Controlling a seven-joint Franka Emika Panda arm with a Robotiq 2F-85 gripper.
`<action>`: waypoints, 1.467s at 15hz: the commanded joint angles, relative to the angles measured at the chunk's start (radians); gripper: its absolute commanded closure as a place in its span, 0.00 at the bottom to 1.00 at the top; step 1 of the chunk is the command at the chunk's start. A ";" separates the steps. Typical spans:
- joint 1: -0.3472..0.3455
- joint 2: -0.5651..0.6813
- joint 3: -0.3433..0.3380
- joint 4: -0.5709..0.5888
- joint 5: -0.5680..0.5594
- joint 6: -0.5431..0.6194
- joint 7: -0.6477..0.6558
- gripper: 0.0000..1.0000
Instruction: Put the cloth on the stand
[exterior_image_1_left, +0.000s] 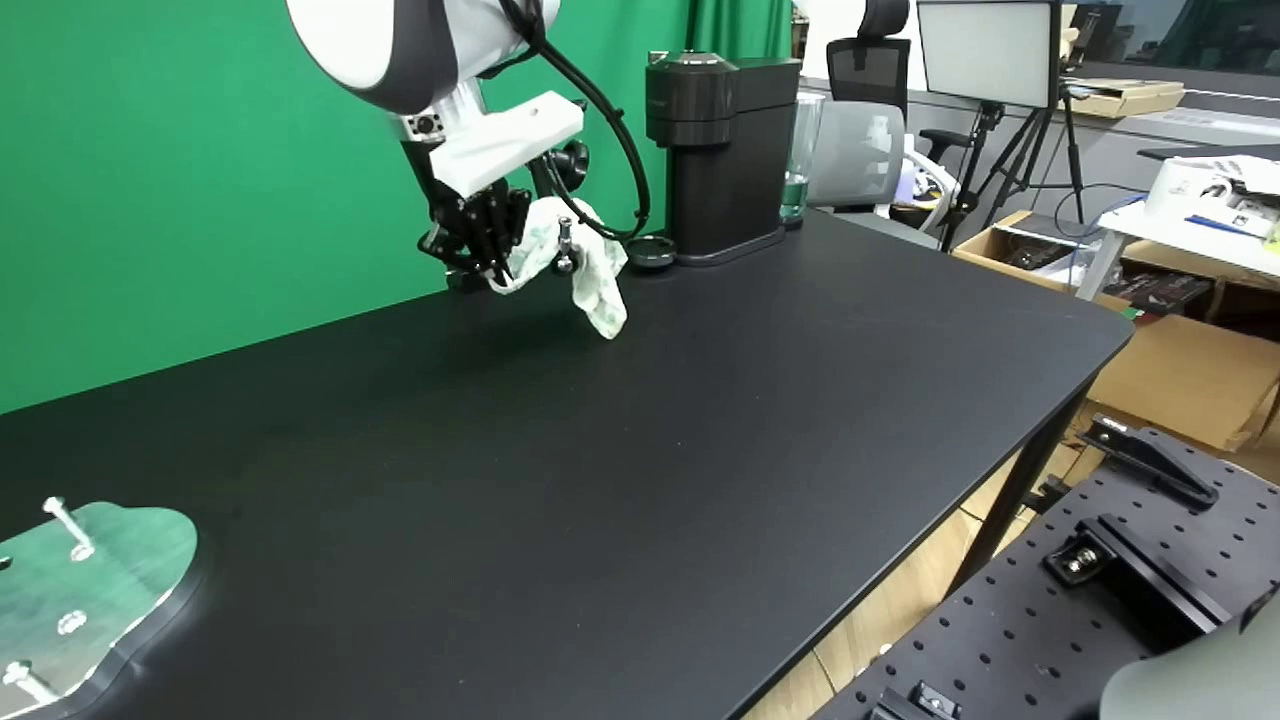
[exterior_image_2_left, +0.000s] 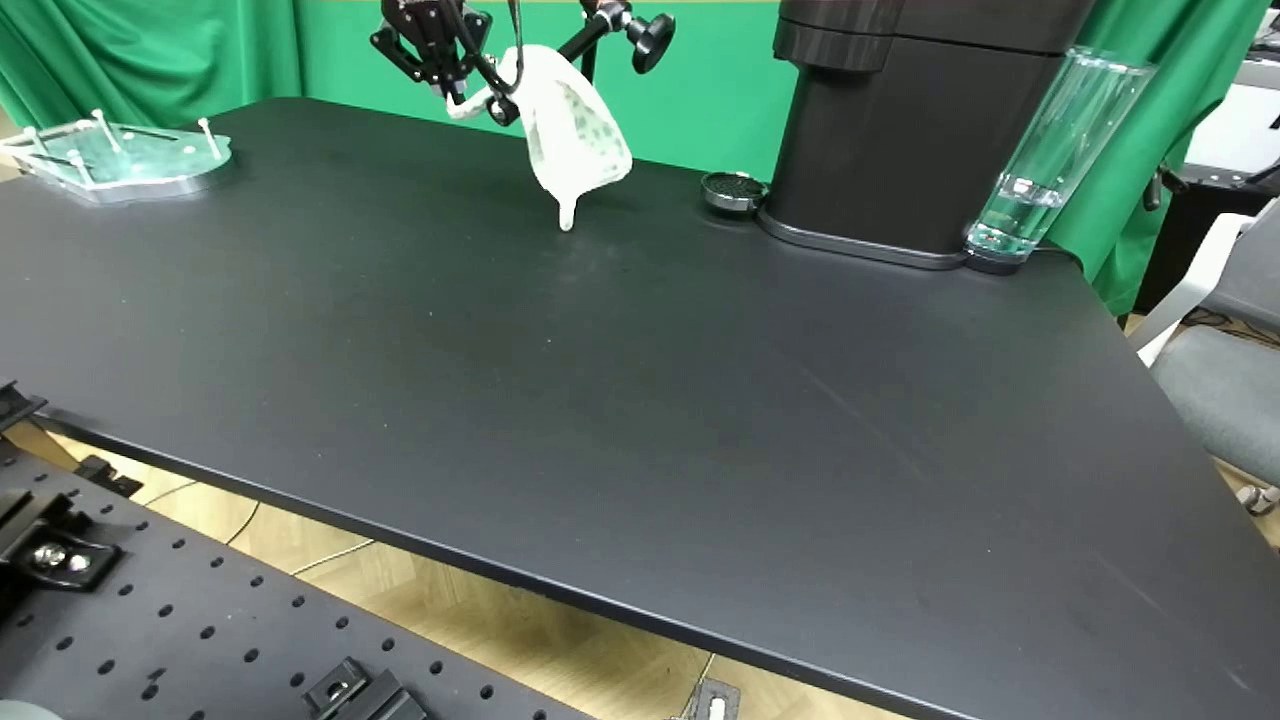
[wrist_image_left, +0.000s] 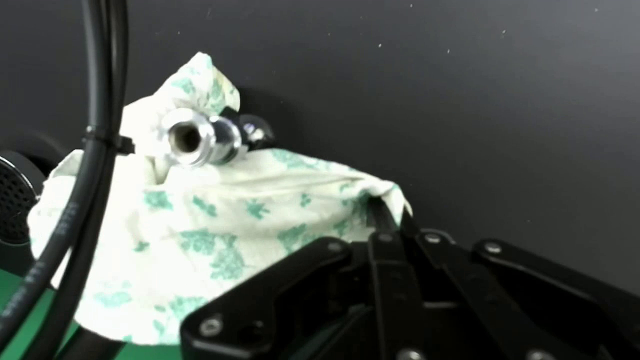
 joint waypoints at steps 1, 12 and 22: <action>0.009 -0.010 0.005 -0.011 -0.015 -0.027 0.009 0.99; 0.023 -0.030 0.005 -0.007 -0.061 -0.048 0.014 0.13; 0.047 -0.084 0.002 -0.015 -0.186 -0.045 0.020 0.00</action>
